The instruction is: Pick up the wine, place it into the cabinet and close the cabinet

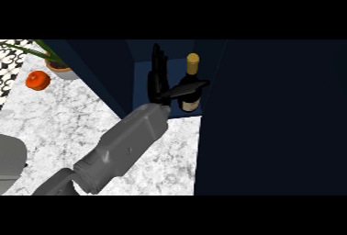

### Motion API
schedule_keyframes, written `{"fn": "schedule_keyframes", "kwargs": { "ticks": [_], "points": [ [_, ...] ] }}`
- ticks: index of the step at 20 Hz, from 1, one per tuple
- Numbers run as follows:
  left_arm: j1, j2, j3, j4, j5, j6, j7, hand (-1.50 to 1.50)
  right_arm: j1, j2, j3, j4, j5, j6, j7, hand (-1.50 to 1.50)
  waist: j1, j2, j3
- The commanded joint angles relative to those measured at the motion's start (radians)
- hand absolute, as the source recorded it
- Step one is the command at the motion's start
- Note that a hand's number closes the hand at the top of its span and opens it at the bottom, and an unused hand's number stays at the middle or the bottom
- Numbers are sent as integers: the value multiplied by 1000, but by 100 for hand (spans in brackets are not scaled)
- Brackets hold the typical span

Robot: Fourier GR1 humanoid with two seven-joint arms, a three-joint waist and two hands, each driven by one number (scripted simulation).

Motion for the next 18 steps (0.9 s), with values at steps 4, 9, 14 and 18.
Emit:
{"fn": "schedule_keyframes", "kwargs": {
  "ticks": [4,9,14,18],
  "points": [
    [34,-1,-56,-97,49,3,-55,-150,-29,18,8,38,16,-23,5,-150,25,-4,0],
    [25,-1,-83,-88,56,-36,-38,-150,12,11,36,-56,23,-34,58,-150,37,-10,0],
    [87,-1,-122,-138,44,-55,-78,-150,0,-26,-38,-48,-16,-22,68,-150,60,-15,0],
    [105,-1,-126,-135,25,-43,-103,-150,13,-31,-43,-88,-46,-25,97,-150,68,-17,0]
  ]
}}
